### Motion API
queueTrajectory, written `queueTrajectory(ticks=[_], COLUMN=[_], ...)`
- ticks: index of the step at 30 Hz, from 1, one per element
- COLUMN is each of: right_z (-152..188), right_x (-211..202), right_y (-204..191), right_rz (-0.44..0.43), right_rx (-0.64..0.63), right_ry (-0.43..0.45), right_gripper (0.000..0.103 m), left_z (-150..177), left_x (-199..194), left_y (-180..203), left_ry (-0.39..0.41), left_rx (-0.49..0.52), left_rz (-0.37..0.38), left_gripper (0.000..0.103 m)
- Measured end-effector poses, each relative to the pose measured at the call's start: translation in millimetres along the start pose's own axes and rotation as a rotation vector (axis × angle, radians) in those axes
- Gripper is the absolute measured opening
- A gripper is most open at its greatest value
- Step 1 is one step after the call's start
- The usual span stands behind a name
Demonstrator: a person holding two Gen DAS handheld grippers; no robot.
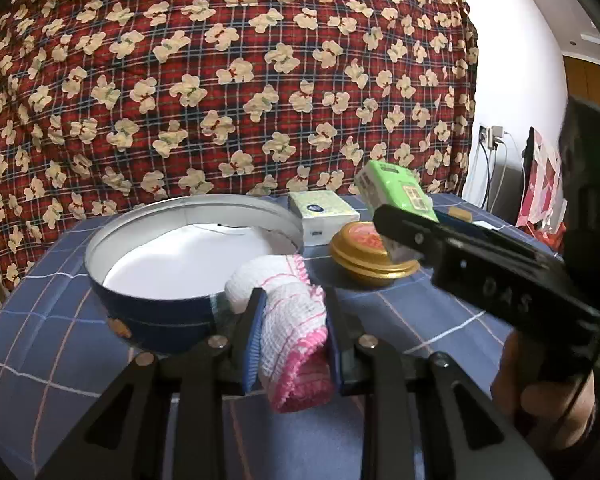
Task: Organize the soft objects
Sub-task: 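Carry the towel roll into the tin with the left while the right carries the pack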
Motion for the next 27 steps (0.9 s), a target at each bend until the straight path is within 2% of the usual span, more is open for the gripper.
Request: queueTrajectory(ticks=[5, 10, 15, 20, 27], right_z=[3, -6, -23, -28, -36], right_x=[8, 16, 26, 43, 62], right_y=[-14, -36, -58, -74, -87], right_rz=[-0.038, -0.095, -0.142, -0.176, -0.196], right_rx=[0.004, -0.021, -0.042, -0.052, -0.061], right_ry=[-0.02, -0.008, 0.027, 0.019, 0.017], right_gripper=[0.057, 0.057, 0.057, 0.057, 0.057], left_z=[3, -9, -18, -27, -41], left_x=[-19, -29, -24, -19, -15], left_y=[-18, -45, -71, -96, -125], left_ry=[0.012, 0.039, 0.052, 0.065, 0.085], left_rx=[0.002, -0.018, -0.042, -0.056, -0.083], left_rz=[-0.046, -0.124, -0.203, -0.282, -0.35], left_gripper=[0.026, 0.026, 0.026, 0.026, 0.026])
Point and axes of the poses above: each gripper's, at about its wrist camera, not at the fingertips, and x roughly the way its jaws point, y to its right, z to its underside, the point moved 9 cm from there along x, roughly the way its jaws point, and after that the axes turned 10 degrees about -z, right-handed, at the moved point
